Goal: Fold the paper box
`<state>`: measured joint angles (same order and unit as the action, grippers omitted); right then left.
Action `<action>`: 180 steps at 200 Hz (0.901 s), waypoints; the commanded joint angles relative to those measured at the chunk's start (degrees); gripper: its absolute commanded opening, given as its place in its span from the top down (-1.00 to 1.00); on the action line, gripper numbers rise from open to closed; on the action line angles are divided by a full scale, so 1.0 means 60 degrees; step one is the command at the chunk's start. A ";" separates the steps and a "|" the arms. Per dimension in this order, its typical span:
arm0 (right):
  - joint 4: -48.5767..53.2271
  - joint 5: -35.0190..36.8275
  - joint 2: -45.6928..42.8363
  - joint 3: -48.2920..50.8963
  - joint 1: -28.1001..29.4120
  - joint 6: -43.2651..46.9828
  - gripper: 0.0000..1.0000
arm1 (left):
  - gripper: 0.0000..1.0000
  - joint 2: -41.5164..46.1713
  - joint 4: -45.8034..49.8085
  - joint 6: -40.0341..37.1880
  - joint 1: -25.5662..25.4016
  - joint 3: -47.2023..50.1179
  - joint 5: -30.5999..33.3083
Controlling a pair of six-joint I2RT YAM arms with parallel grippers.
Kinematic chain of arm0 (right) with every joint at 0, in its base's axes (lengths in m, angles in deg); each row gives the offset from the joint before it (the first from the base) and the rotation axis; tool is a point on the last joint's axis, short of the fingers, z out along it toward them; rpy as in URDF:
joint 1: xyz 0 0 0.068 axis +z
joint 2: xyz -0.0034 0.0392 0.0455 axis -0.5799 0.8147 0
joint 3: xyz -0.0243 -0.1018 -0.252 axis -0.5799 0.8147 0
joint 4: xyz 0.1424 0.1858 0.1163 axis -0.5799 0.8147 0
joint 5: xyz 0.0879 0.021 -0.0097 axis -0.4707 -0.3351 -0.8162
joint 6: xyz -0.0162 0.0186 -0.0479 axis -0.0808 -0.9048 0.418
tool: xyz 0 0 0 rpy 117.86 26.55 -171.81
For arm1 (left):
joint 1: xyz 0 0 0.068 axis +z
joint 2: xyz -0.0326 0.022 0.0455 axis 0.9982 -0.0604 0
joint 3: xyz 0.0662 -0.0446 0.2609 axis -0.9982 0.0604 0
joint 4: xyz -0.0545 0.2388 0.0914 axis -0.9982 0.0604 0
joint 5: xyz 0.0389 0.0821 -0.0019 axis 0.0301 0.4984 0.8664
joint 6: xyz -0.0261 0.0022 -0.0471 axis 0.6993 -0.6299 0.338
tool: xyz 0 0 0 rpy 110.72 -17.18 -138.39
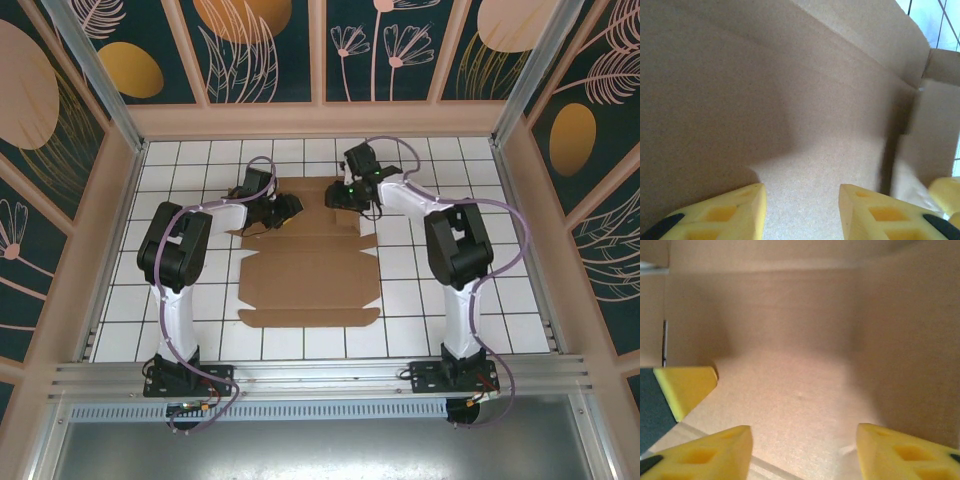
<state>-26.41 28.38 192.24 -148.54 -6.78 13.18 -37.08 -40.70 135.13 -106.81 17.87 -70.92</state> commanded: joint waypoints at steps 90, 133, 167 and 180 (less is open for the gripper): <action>-0.2283 -0.2110 0.1036 0.1223 -0.0757 -0.0781 -0.37 | 0.15 -0.0240 0.0321 0.0046 0.0020 0.0277 0.0025; -0.2080 -0.2013 0.1413 0.1150 -0.0822 -0.0683 -0.38 | 0.15 -0.0260 0.0223 0.0117 0.0038 0.0367 -0.0015; -0.1561 -0.1471 0.1821 0.0867 -0.0788 -0.0512 -0.38 | 0.16 -0.0228 0.0204 0.0136 0.0030 0.0408 -0.0019; -0.1258 -0.1093 0.1540 0.0663 -0.0682 -0.0218 -0.38 | 0.16 -0.0227 0.0225 0.0115 0.0053 0.0419 0.0016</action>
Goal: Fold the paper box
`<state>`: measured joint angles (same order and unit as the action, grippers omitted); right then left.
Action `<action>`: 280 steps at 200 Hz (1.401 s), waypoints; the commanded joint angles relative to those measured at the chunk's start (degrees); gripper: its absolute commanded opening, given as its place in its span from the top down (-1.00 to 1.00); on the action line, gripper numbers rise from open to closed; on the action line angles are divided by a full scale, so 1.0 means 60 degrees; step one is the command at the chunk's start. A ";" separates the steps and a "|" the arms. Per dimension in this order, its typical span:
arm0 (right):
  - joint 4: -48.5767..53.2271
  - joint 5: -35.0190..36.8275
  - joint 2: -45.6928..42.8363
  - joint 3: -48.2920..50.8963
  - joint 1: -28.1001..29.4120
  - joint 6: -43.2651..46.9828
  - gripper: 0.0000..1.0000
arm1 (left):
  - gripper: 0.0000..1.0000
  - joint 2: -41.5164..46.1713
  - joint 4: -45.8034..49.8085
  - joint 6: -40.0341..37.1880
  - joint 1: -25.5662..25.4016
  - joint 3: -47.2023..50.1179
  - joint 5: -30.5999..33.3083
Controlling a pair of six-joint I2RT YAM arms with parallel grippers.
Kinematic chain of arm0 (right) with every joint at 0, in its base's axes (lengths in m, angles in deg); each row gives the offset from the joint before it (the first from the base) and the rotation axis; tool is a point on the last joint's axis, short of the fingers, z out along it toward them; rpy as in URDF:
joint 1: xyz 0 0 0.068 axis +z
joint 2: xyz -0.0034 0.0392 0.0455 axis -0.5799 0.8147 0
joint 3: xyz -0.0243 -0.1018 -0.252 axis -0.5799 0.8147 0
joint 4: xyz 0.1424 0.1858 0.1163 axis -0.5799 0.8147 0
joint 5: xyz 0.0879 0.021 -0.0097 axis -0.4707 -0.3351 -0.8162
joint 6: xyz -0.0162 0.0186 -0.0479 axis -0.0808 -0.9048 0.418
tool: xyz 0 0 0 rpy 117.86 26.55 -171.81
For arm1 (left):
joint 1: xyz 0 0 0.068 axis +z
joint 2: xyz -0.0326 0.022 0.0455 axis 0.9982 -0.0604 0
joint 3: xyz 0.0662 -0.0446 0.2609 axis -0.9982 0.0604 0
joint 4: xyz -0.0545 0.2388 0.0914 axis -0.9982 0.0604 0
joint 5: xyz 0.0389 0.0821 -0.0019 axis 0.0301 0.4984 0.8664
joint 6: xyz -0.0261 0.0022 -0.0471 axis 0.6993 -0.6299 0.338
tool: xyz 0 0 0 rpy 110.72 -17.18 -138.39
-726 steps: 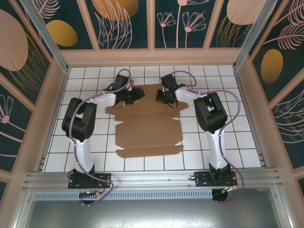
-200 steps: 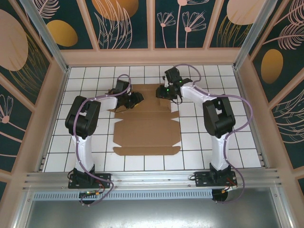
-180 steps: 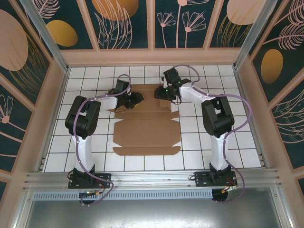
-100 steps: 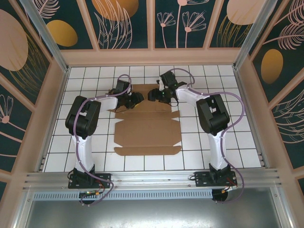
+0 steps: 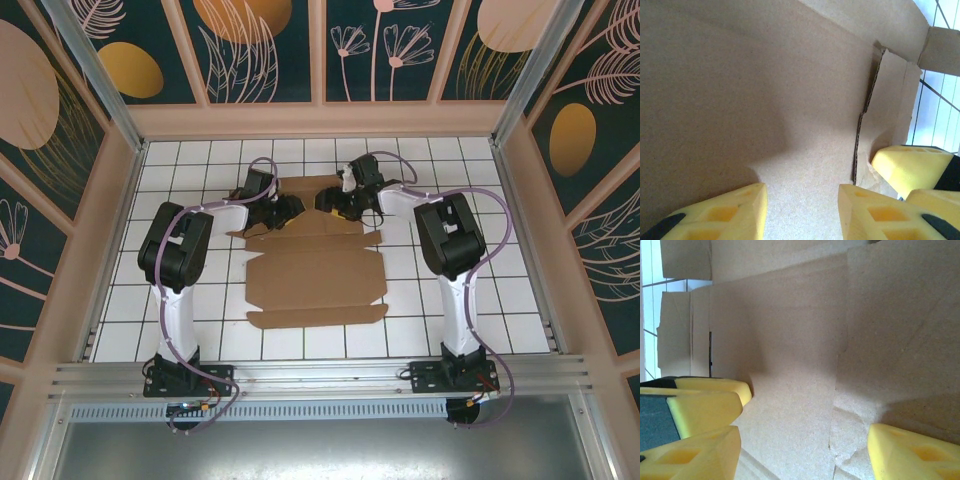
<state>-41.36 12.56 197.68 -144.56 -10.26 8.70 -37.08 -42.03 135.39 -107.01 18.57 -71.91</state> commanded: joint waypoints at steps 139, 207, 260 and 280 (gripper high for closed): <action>0.2975 0.4025 -0.2879 0.0417 -0.1504 0.1802 -0.61 | 0.17 -0.0299 0.0510 0.0044 0.0158 0.0175 0.0241; 0.3033 0.4112 -0.2392 -0.0152 -0.1020 0.2273 0.03 | 0.18 -0.0280 0.0642 -0.0036 0.0178 0.0127 0.0274; 0.3678 0.6369 -0.1655 -0.0720 -0.0571 0.3084 0.86 | 0.18 -0.0309 0.0650 -0.0045 0.0216 0.0068 0.0260; 0.3885 0.6907 -0.1207 -0.1033 -0.0309 0.3334 0.91 | 0.18 -0.0336 0.0595 -0.0018 0.0218 0.0062 0.0208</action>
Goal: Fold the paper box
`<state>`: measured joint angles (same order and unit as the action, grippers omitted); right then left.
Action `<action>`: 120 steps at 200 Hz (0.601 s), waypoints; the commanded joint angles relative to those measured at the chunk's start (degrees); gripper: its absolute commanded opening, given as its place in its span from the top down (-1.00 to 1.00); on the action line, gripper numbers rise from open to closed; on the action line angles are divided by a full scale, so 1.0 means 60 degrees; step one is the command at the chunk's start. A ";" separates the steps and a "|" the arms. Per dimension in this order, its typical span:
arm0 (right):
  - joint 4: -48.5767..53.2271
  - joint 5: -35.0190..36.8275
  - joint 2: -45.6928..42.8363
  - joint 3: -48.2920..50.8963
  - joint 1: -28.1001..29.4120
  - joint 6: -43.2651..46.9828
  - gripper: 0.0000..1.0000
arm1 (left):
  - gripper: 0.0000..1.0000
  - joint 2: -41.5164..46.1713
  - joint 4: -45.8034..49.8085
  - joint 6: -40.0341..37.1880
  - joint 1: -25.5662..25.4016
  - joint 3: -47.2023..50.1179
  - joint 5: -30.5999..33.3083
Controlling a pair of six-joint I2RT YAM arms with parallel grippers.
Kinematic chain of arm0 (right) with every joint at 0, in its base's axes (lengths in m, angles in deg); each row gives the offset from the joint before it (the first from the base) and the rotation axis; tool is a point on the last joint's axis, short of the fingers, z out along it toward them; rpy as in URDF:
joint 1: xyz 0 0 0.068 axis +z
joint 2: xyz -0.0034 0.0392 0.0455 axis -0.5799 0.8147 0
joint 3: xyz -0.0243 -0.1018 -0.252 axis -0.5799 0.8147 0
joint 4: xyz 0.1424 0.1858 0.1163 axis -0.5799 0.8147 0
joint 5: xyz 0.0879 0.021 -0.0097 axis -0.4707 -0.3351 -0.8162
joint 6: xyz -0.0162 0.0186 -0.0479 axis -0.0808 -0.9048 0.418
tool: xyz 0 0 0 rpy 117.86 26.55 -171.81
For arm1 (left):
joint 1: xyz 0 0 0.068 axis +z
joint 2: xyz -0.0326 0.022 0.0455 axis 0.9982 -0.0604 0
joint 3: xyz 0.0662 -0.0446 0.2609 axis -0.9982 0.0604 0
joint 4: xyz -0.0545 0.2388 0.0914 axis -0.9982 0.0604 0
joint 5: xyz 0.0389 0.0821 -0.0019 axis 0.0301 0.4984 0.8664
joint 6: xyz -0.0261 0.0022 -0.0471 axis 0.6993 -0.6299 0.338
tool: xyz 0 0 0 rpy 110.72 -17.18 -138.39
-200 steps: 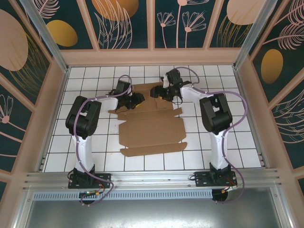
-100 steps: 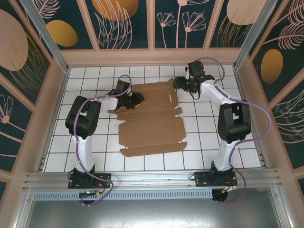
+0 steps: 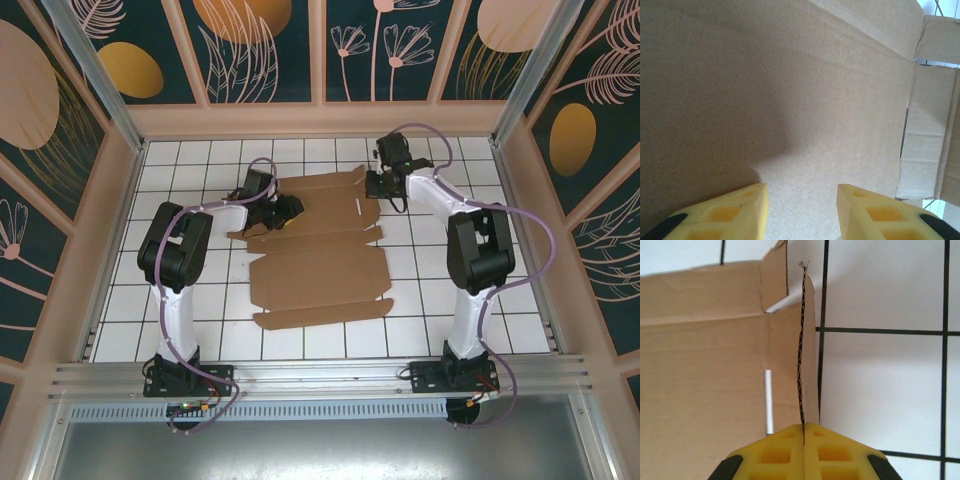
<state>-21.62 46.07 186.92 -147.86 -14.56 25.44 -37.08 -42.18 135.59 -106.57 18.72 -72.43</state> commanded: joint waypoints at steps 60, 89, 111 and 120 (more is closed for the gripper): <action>0.1404 0.4852 0.2232 -0.1698 0.1677 0.1125 0.98 | 0.18 -0.0322 0.0628 -0.0045 0.0133 0.0043 0.0292; 0.1700 0.5307 0.2612 -0.2174 0.1690 0.0896 0.91 | 0.18 -0.0282 0.0627 -0.0025 0.0145 0.0065 0.0306; 0.1227 0.4931 0.1698 -0.1878 0.1690 0.0761 0.35 | 0.17 -0.0238 0.0620 -0.0029 0.0145 0.0058 0.0291; 0.0784 0.4430 0.1064 -0.1559 0.1687 0.0745 0.12 | 0.18 -0.0218 0.0628 -0.0020 0.0145 0.0057 0.0278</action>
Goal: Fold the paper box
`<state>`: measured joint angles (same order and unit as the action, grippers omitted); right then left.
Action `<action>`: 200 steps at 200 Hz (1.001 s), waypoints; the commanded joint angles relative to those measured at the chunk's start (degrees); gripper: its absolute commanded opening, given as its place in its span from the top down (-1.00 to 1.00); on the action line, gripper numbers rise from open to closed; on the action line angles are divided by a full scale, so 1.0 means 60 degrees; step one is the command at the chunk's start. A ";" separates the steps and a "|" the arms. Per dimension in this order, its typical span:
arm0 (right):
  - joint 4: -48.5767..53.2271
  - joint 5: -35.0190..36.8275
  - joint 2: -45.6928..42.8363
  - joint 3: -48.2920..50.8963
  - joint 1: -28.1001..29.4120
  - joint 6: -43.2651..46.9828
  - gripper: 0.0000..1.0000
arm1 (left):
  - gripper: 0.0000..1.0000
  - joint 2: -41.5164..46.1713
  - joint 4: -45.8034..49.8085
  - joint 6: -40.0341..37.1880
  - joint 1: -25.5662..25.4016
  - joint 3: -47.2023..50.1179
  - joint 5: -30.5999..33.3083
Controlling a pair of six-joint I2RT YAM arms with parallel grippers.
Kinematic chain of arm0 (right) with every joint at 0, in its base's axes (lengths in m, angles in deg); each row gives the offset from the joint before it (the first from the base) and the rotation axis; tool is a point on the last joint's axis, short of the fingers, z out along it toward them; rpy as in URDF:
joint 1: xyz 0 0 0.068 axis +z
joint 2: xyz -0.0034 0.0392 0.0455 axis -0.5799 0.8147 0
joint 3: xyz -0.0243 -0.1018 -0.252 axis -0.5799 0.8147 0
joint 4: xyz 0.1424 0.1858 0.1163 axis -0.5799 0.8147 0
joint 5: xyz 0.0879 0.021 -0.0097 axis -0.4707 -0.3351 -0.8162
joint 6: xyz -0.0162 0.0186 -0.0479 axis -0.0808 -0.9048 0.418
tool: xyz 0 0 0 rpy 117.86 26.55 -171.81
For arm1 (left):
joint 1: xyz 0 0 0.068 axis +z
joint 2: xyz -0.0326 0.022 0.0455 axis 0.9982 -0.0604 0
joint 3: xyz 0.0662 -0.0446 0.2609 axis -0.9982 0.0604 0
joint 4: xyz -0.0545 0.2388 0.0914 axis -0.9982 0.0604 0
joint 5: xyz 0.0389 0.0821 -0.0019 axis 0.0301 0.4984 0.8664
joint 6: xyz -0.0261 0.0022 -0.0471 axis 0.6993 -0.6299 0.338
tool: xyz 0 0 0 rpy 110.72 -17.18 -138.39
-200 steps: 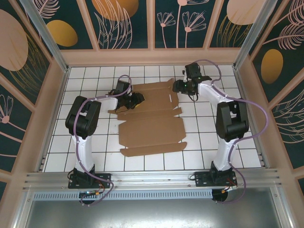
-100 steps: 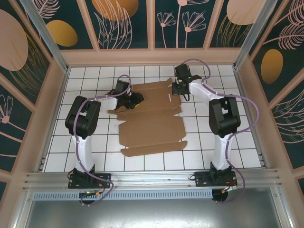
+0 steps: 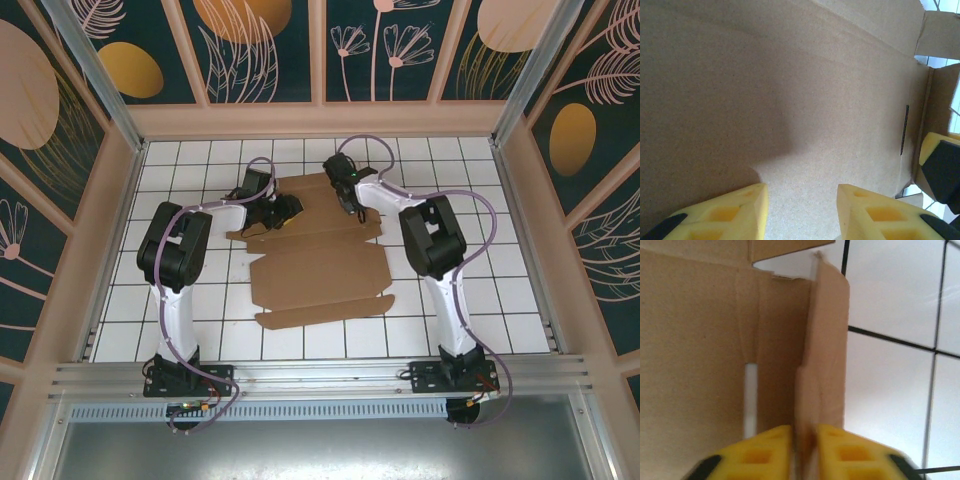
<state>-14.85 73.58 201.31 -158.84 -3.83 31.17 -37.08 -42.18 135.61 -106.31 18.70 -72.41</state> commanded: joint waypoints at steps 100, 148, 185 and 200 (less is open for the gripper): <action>-0.1598 -0.5467 -0.2507 0.1976 -0.0098 -0.2048 1.00 | 0.12 -0.0252 0.0093 0.0460 0.0101 0.0062 -0.0352; -0.1724 -0.6131 -0.1064 0.1381 0.0072 -0.2362 1.00 | 0.09 -0.0283 0.0264 0.0340 0.0102 -0.0178 -0.0661; -0.0899 -0.5598 0.0093 0.0591 0.0107 -0.2335 1.00 | 0.03 -0.0173 0.1037 -0.0222 0.0128 -0.0889 -0.0942; -0.0600 -0.5337 0.0396 0.0474 0.0113 -0.2334 1.00 | -0.03 0.0105 0.1561 -0.0626 0.0182 -0.1254 -0.1126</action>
<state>-23.53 39.22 199.75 -154.00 -3.66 18.08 -37.64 -38.49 136.11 -105.94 15.31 -76.26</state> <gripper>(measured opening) 0.052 0.495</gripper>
